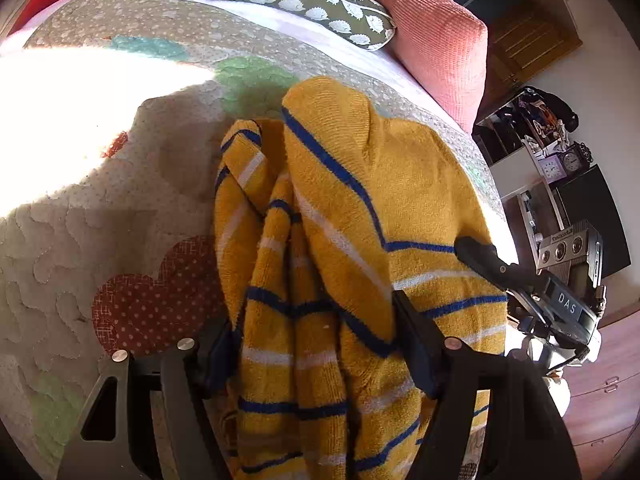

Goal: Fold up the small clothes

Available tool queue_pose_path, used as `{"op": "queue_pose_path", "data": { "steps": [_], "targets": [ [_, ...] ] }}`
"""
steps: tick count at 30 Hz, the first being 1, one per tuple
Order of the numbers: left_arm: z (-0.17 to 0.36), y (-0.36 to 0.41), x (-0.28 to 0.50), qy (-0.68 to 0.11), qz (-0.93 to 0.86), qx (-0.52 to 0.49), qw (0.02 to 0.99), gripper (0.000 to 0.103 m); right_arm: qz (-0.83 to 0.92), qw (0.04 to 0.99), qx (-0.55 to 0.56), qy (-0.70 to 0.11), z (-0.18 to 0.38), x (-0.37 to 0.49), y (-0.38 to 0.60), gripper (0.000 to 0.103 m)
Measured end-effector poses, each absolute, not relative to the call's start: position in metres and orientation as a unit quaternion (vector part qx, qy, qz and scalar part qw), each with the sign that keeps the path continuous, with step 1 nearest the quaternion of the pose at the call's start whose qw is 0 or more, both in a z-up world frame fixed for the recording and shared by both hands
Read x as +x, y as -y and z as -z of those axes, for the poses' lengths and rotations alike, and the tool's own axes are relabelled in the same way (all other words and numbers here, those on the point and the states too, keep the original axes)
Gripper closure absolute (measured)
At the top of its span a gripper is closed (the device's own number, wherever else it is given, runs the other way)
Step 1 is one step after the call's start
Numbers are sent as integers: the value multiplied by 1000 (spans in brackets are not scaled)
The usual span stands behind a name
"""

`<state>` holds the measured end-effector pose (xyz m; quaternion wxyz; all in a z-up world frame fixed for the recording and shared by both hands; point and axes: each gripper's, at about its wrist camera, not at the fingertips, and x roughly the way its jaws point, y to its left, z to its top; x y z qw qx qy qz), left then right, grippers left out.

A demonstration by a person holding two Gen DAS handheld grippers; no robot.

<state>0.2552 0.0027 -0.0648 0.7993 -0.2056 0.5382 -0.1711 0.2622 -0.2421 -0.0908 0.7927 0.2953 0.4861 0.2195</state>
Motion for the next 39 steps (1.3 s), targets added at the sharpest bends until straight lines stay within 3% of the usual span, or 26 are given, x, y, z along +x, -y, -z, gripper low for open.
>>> {"op": "queue_pose_path", "data": {
  "steps": [10,14,19,30,34,39],
  "targets": [
    [57,-42,244,-535,109,-179,818,24,-217,863,175,-421,8,207,234,50],
    [55,-47,232,-526,100,-189,823,24,-275,809,229,-466,40,200,199,50],
    [35,-69,199,-506,70,-182,840,24,-268,811,206,-478,62,192,168,49],
    [-48,-114,45,-332,-76,-113,933,23,-355,758,169,-521,82,152,66,49],
    [-85,-101,-10,-232,-155,-48,959,0,-358,774,172,-494,66,120,71,49],
    [-106,-70,-58,-147,-218,11,965,0,-285,846,145,-426,26,60,118,49]
  ]
}}
